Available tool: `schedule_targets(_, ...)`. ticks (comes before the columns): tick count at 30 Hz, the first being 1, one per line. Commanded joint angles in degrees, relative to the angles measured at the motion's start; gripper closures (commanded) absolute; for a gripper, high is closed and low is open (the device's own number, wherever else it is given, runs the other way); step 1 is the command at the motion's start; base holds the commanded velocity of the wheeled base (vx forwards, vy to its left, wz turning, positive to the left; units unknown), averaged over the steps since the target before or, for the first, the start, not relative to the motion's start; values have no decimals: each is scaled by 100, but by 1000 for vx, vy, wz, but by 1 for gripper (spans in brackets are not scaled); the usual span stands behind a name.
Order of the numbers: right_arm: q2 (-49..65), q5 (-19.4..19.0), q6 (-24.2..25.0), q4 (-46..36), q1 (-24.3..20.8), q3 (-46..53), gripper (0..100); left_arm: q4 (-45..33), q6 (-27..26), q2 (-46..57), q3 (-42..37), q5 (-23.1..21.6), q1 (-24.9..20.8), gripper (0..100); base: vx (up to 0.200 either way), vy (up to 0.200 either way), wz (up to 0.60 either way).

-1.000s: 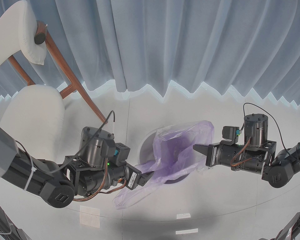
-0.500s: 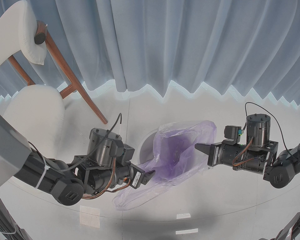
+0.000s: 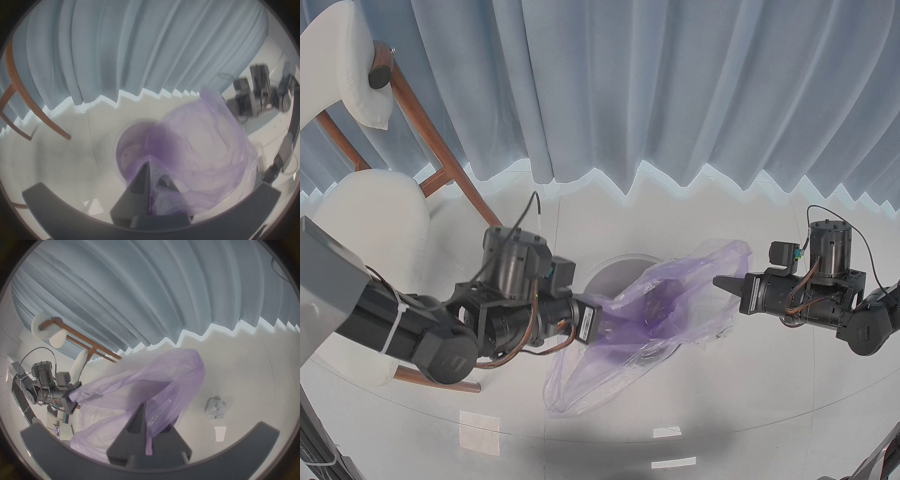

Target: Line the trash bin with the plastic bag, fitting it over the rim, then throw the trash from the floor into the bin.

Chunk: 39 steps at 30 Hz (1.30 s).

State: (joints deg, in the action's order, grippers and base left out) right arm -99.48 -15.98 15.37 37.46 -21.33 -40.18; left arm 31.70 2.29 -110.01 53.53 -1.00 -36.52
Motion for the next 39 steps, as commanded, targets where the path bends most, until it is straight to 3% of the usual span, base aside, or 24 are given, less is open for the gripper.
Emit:
schedule_targets(1, -353, -212, 1, -55, 376, -297, 100, -32, 764, -328, 923, -199, 145, 100, 0, 0, 0)
schedule_targets(5, -626, -265, 27, -81, 349, -658, 100, 30, 2144, -522, 1459, -304, 93, 100, 0, 0, 0)
schedule_targets(7, -749, -274, 71, -116, 314, -807, 100, 30, 3014, -574, 1722, -172, 40, 100, 0, 0, 0)
schedule_targets(9, -845, -274, 80, -257, 288, -930, 100, 30, 3374, -610, 1801, 100, 22, 100, 0, 0, 0)
schedule_targets(14, -1109, -265, 89, -538, 217, -1141, 100, -5, 3366, -654, 1749, 241, 84, 100, 0, 0, 0)
schedule_targets(19, -1540, -230, 62, -538, 121, -1273, 100, -586, 2381, -1049, 1714, 619, 84, 100, 0, 0, 0)
schedule_targets(23, -1760, -72, 62, -503, 121, -1194, 100, -665, 1986, -1357, 1670, 926, 49, 100, 0, 0, 0)
schedule_targets(30, -2102, 16, 54, -433, 332, -1572, 100, -656, 1951, -1787, 1995, 926, -39, 100, 0, 0, 0)
schedule_targets(39, -2542, 7, 89, -521, 753, -2609, 100, -1280, 1968, -2139, 3278, 926, 515, 100, 0, 0, 0)
